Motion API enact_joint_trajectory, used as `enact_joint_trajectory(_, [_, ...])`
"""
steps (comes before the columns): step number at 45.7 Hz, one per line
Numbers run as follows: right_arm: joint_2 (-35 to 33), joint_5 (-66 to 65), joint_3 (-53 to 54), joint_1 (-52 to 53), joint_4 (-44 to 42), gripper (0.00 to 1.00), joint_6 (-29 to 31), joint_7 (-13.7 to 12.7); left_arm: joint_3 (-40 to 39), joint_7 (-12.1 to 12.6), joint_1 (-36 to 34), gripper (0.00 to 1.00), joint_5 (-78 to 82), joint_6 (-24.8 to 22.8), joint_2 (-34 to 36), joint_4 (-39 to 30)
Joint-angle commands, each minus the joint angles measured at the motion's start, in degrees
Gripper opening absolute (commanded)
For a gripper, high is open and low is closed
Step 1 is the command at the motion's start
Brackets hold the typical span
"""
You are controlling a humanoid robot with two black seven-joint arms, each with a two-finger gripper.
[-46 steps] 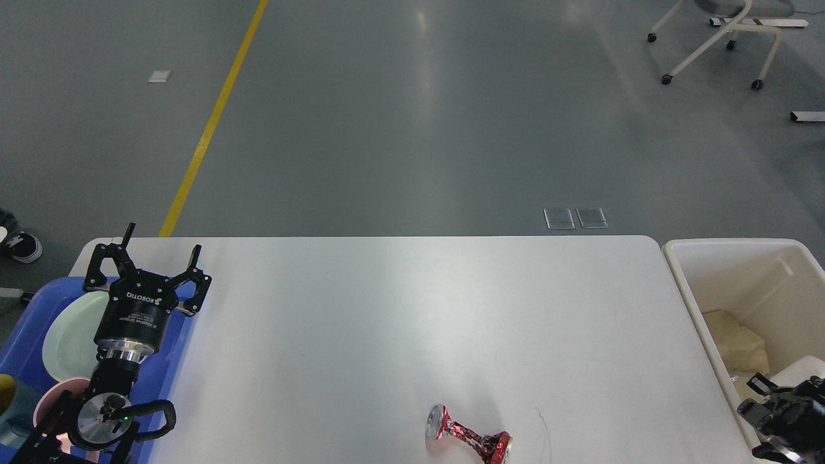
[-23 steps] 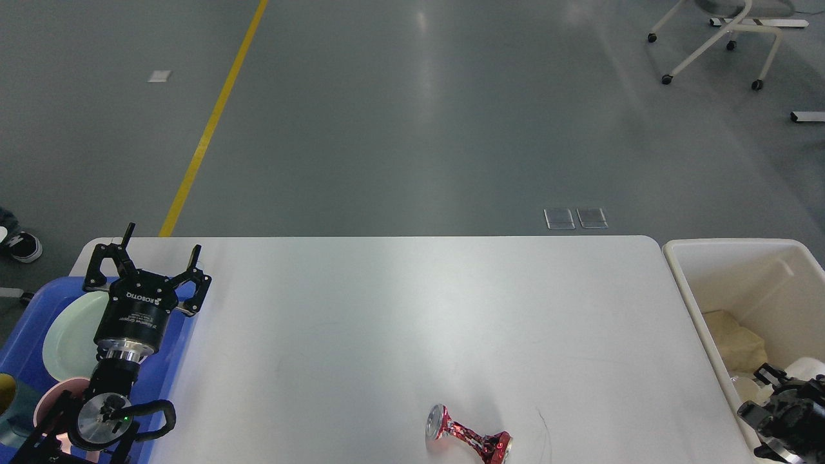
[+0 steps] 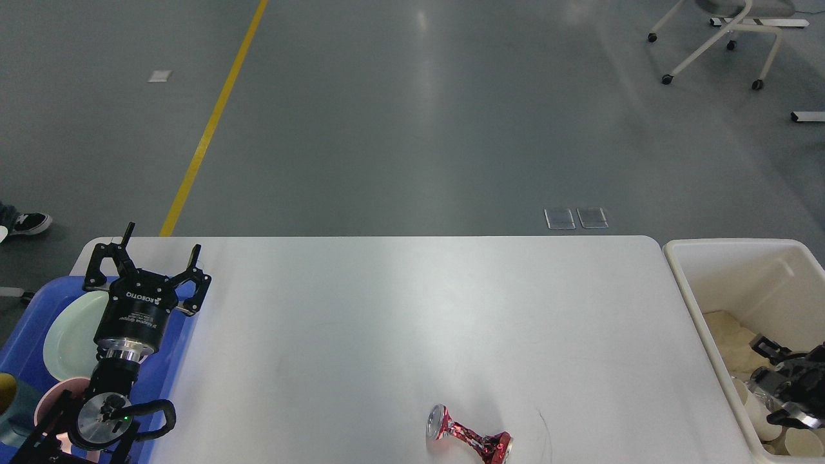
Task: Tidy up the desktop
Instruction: 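Release the white paper into the bin with the right gripper, then raise the right gripper and lower it toward the red crushed can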
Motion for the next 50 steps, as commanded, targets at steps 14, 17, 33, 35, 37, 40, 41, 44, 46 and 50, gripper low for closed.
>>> enact_joint_trajectory(14, [-7.2, -16.8, -5.9, 29.7, 16.2, 1.00, 22.0, -0.2, 0.0, 0.0, 0.0, 0.96, 0.0, 0.0, 0.0, 0.0])
enact_joint_trajectory(17, [-6.7, -16.5, -9.5, 35.2, 18.2, 1.00, 26.4, -0.2, 0.0, 0.0, 0.0, 0.96, 0.0, 0.1, 0.0, 0.0])
enact_joint_trajectory(33, [0.5, -15.7, -20.8, 64.1, 35.8, 1.00, 49.6, -0.4, 0.0, 0.0, 0.0, 0.96, 0.0, 0.1, 0.0, 0.0])
enact_joint_trajectory(35, [0.9, -15.5, -20.8, 67.2, 38.1, 1.00, 53.0, -0.4, 0.0, 0.0, 0.0, 0.96, 0.0, 0.0, 0.0, 0.0])
enact_joint_trajectory(37, [1.2, -14.7, -20.8, 70.0, 40.1, 1.00, 55.7, -0.5, 0.0, 0.0, 0.0, 0.96, 0.0, 0.0, 0.0, 0.0])
enact_joint_trajectory(40, [1.2, -11.6, -21.1, 74.3, 43.1, 1.00, 59.3, -0.6, 0.0, 0.0, 0.0, 0.96, 0.0, 0.0, 0.0, 0.0])
enact_joint_trajectory(41, [1.2, -10.3, -21.4, 75.7, 44.1, 1.00, 60.3, -0.7, 0.0, 0.0, 0.0, 0.96, 0.0, 0.0, 0.0, 0.0])
enact_joint_trajectory(44, [1.1, -6.7, -22.7, 79.8, 46.8, 1.00, 62.0, -0.8, 0.0, 0.0, 0.0, 0.96, 0.0, 0.0, 0.0, 0.0])
enact_joint_trajectory(46, [1.1, -4.7, -24.2, 82.7, 49.5, 1.00, 62.0, -0.8, 0.0, 0.0, 0.1, 0.96, 0.0, 0.0, 0.0, 0.0])
enact_joint_trajectory(50, [1.2, -1.6, -27.5, 90.1, 56.0, 1.00, 62.0, -0.8, 0.0, 0.0, 0.1, 0.96, 0.0, 0.1, 0.0, 0.0])
